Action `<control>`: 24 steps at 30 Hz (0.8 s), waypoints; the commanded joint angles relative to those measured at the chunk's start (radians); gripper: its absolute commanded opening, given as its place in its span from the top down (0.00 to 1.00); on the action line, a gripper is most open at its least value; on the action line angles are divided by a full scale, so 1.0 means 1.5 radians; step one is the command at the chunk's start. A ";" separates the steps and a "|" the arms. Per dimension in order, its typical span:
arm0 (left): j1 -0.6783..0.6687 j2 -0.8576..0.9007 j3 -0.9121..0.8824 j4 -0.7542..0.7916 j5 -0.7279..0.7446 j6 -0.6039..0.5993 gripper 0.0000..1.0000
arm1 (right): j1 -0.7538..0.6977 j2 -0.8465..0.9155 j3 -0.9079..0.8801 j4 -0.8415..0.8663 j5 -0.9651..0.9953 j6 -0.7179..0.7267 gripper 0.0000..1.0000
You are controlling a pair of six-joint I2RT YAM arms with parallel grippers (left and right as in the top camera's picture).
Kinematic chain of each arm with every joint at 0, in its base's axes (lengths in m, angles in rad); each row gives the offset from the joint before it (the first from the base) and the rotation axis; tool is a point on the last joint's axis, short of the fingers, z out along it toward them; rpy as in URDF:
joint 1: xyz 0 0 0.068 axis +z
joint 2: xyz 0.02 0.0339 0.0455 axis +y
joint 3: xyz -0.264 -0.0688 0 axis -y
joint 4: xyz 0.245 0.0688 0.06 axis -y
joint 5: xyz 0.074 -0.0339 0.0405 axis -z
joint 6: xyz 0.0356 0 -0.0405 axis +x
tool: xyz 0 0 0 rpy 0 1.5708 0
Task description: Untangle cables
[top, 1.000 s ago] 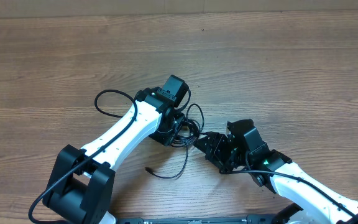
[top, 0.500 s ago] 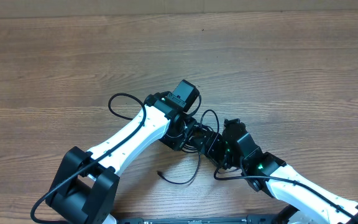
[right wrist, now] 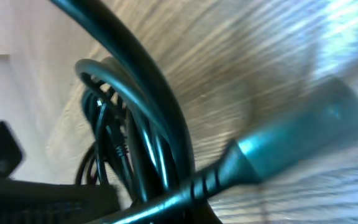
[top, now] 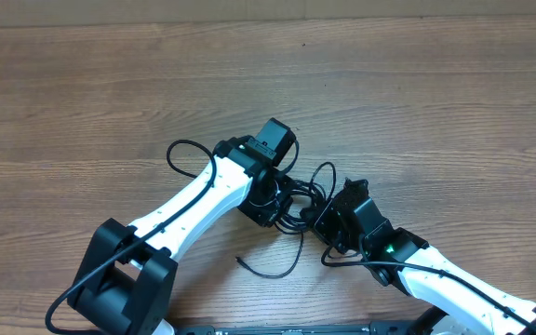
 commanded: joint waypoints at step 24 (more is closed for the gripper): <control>-0.014 -0.009 0.002 -0.031 0.041 0.093 0.41 | 0.003 0.002 0.001 -0.079 0.020 -0.039 0.93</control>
